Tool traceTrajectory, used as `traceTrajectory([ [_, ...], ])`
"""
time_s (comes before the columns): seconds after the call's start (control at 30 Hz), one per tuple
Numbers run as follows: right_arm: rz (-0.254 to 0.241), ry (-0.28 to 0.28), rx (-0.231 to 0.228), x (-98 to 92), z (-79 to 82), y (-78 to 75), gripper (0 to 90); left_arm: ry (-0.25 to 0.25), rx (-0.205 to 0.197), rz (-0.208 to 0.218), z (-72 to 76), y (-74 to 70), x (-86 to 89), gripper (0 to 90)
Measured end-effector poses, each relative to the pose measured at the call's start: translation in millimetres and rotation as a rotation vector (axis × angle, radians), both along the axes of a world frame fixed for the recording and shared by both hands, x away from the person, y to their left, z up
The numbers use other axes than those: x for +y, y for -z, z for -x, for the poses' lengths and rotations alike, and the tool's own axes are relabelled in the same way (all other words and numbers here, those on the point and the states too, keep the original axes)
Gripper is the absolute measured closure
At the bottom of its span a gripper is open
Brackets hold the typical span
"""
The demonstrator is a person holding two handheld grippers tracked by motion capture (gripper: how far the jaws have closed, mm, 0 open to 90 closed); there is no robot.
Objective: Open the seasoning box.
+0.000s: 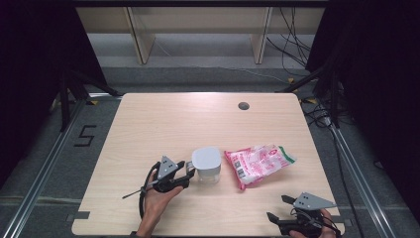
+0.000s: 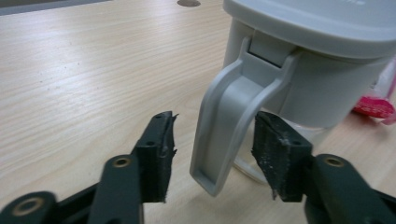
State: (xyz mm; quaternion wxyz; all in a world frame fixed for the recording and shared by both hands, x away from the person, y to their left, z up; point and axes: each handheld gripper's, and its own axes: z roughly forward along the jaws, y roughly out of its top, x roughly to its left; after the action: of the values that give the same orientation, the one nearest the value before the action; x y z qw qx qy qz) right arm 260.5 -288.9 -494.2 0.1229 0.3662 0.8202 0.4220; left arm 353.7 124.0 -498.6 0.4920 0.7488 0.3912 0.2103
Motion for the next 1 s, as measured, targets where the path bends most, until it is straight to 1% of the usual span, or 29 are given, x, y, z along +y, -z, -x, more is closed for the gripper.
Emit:
traceTrajectory([
  [0.03, 0.011, -0.003, -0.011, 0.1, -0.2, 0.3, 20.1, 0.020, 0.023, -0.003, 4.3, -4.6, 1.6, 40.3],
  [0.07, 0.001, -0.004, -0.017, 0.6, 0.5, 0.0, 20.1, 0.030, 0.026, -0.010, 6.1, -6.8, 2.4, 36.0],
  [0.1, -0.001, 0.016, -0.020, 1.2, 1.2, 0.4, 20.1, 0.035, 0.027, -0.026, 8.6, -9.8, 3.5, 33.0],
  [0.13, 0.003, 0.006, -0.007, 1.1, 0.6, 0.5, 20.1, 0.043, 0.025, -0.028, 10.8, -12.2, 4.4, 32.3],
  [0.17, 0.003, 0.006, -0.007, 1.1, 0.6, 0.5, 20.1, 0.043, 0.025, -0.028, 10.8, -12.2, 4.4, 31.7],
  [0.2, 0.006, 0.018, -0.003, 0.7, 1.0, 0.8, 20.1, 0.054, 0.025, -0.021, 15.4, -17.0, 5.8, 30.6],
  [0.23, -0.001, 0.006, -0.003, 0.2, -0.2, 1.1, 20.1, 0.062, 0.029, -0.033, 18.3, -20.1, 7.2, 30.5],
  [0.27, -0.001, 0.006, -0.003, 0.2, -0.2, 1.1, 20.1, 0.062, 0.029, -0.033, 18.3, -20.1, 7.2, 31.3],
  [0.3, -0.001, 0.009, -0.008, 0.5, 0.0, 0.8, 20.0, 0.077, 0.019, -0.014, 23.5, -24.3, 7.8, 32.4],
  [0.33, -0.001, 0.009, -0.008, 0.5, 0.0, 0.8, 20.0, 0.077, 0.019, -0.014, 23.5, -24.3, 7.8, 32.7],
  [0.37, 0.003, 0.004, -0.011, 1.5, 0.7, 0.8, 20.0, 0.073, 0.007, -0.010, 27.5, -29.0, 8.7, 33.0],
  [0.4, 0.016, 0.013, -0.025, 1.8, 1.8, 0.0, 20.0, 0.073, 0.007, -0.010, 27.5, -29.0, 8.7, 33.4],
  [0.43, 0.001, 0.008, -0.019, 2.9, 1.6, 0.3, 20.0, 0.072, 0.001, -0.017, 28.5, -31.6, 9.8, 33.8],
  [0.47, 0.001, 0.006, -0.015, 3.5, 1.5, 0.3, 20.0, 0.069, -0.004, 0.000, 30.7, -35.8, 10.5, 34.8],
  [0.5, 0.006, 0.002, -0.014, 3.6, 1.5, 0.5, 20.0, 0.068, -0.013, 0.004, 32.3, -38.4, 10.7, 37.1],
  [0.53, 0.003, -0.001, -0.013, 3.8, 1.8, 0.6, 20.0, 0.068, -0.013, 0.004, 32.3, -38.4, 10.7, 39.9],
  [0.57, 0.004, -0.009, -0.014, 4.0, 1.7, 0.8, 20.0, 0.068, -0.037, 0.011, 35.2, -43.5, 10.5, 40.9],
  [0.6, 0.003, -0.011, -0.014, 3.7, 1.6, 0.8, 19.9, 0.073, -0.057, 0.009, 35.8, -46.0, 10.5, 42.5],
  [0.63, 0.002, -0.009, -0.013, 3.6, 1.7, 0.9, 19.8, 0.071, -0.067, 0.023, 36.5, -47.6, 9.5, 43.3],
  [0.67, 0.002, -0.009, -0.013, 3.5, 1.6, 1.0, 19.8, 0.071, -0.067, 0.023, 36.5, -47.6, 9.5, 42.2],
  [0.7, 0.002, -0.009, -0.013, 3.5, 1.6, 1.0, 19.8, 0.069, -0.068, 0.033, 37.3, -49.1, 8.7, 42.2],
  [0.73, 0.002, -0.011, -0.014, 3.5, 1.9, 0.9, 19.8, 0.072, -0.075, 0.034, 38.0, -50.7, 8.3, 44.6],
  [0.8, 0.003, -0.015, -0.018, 3.8, 1.4, 1.0, 19.7, 0.078, -0.087, 0.065, 38.8, -52.4, 6.5, 47.1],
  [0.83, 0.002, -0.012, -0.013, 4.2, 1.6, 1.0, 19.7, 0.078, -0.091, 0.051, 39.6, -54.1, 7.6, 49.7],
  [0.87, 0.002, -0.012, -0.013, 4.2, 1.6, 1.0, 19.7, 0.078, -0.091, 0.051, 39.6, -54.1, 7.6, 52.6],
  [0.9, 0.002, -0.003, -0.009, 4.1, 2.0, 0.9, 19.7, 0.087, -0.105, 0.052, 38.6, -55.2, 8.8, 56.0],
  [0.93, 0.001, -0.002, -0.009, 4.1, 1.9, 0.9, 19.7, 0.088, -0.110, 0.062, 38.0, -57.8, 11.0, 62.0],
  [0.97, 0.011, -0.001, -0.023, 3.7, 1.5, 0.8, 19.7, 0.088, -0.110, 0.062, 38.0, -57.8, 11.0, 64.2],
  [1.0, 0.005, 0.024, 0.000, 4.6, 3.4, 0.4, 19.7, 0.065, -0.114, 0.070, 38.0, -59.7, 11.3, 68.3],
])
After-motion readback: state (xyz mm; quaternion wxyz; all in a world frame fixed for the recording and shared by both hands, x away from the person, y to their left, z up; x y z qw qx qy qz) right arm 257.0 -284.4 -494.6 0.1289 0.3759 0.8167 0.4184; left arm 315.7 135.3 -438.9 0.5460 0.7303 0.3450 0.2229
